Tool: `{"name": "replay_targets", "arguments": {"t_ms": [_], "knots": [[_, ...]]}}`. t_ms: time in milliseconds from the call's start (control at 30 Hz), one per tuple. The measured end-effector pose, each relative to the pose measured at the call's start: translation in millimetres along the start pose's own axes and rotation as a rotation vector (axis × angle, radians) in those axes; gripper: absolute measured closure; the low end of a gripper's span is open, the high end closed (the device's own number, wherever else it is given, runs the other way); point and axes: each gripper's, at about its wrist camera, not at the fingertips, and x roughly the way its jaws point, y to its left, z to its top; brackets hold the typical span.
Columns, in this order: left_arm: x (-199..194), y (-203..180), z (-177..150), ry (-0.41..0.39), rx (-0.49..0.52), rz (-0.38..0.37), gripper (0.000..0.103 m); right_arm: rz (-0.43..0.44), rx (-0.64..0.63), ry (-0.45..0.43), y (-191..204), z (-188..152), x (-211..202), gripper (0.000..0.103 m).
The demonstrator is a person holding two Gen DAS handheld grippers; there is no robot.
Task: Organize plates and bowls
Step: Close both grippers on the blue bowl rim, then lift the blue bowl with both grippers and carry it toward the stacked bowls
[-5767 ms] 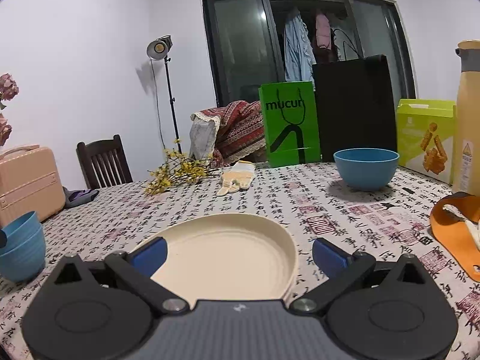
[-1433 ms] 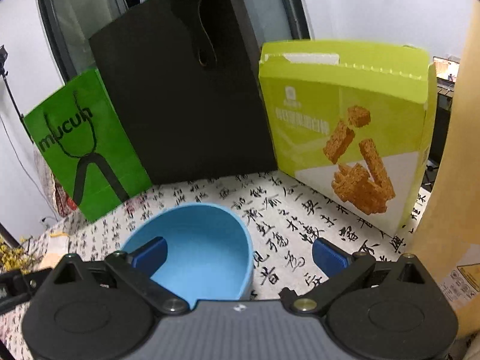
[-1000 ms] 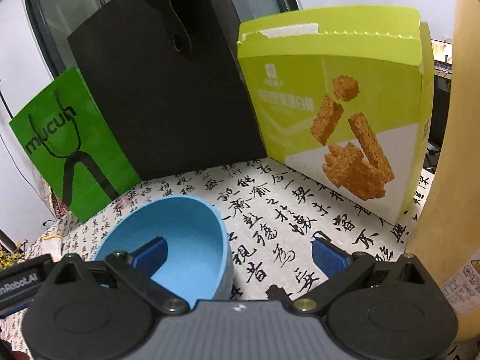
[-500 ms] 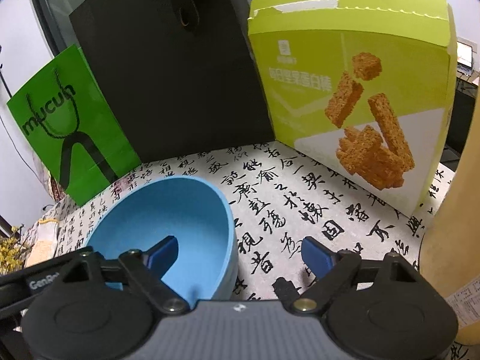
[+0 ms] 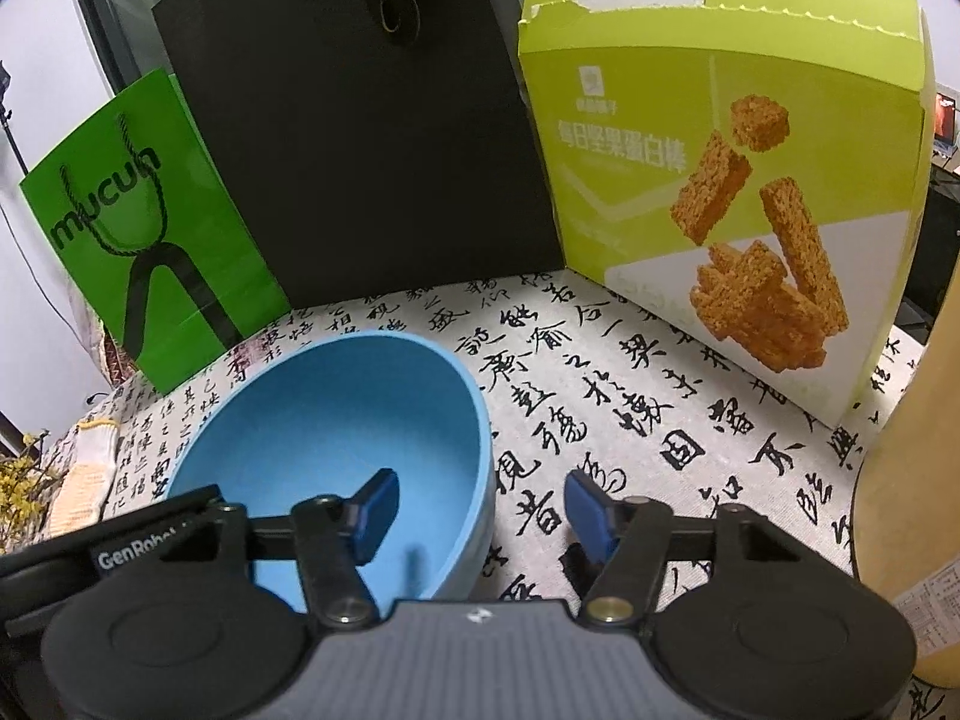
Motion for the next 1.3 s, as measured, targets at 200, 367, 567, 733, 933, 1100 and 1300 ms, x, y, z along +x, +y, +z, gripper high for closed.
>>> {"name": "replay_targets", "arguments": {"t_ms": [200, 367, 567, 733, 933, 1100, 1300], "knots": [[1, -1, -1, 0.011, 0.0, -0.025, 0.029, 0.01, -0.005, 0.009, 1, -1, 2, 0.056], [-2, -5, -2, 0.011, 0.009, -0.054, 0.045, 0.008, -0.016, 0.016, 3, -2, 4, 0.064], [-3, -8, -4, 0.019, 0.01, -0.088, 0.063, 0.003, -0.016, 0.024, 4, -2, 4, 0.073], [-4, -11, -6, 0.024, 0.009, -0.119, 0.083, 0.003, -0.022, 0.035, 5, -4, 6, 0.081], [-6, -13, -6, 0.021, 0.006, -0.132, 0.092, 0.003, -0.006, 0.034, 3, -4, 6, 0.089], [-6, -14, -6, 0.017, 0.008, -0.128, 0.092, 0.004, 0.0, 0.031, 3, -4, 6, 0.091], [-8, -10, -5, 0.019, -0.01, -0.132, 0.092, 0.005, -0.003, 0.031, 4, -5, 4, 0.091]]}}
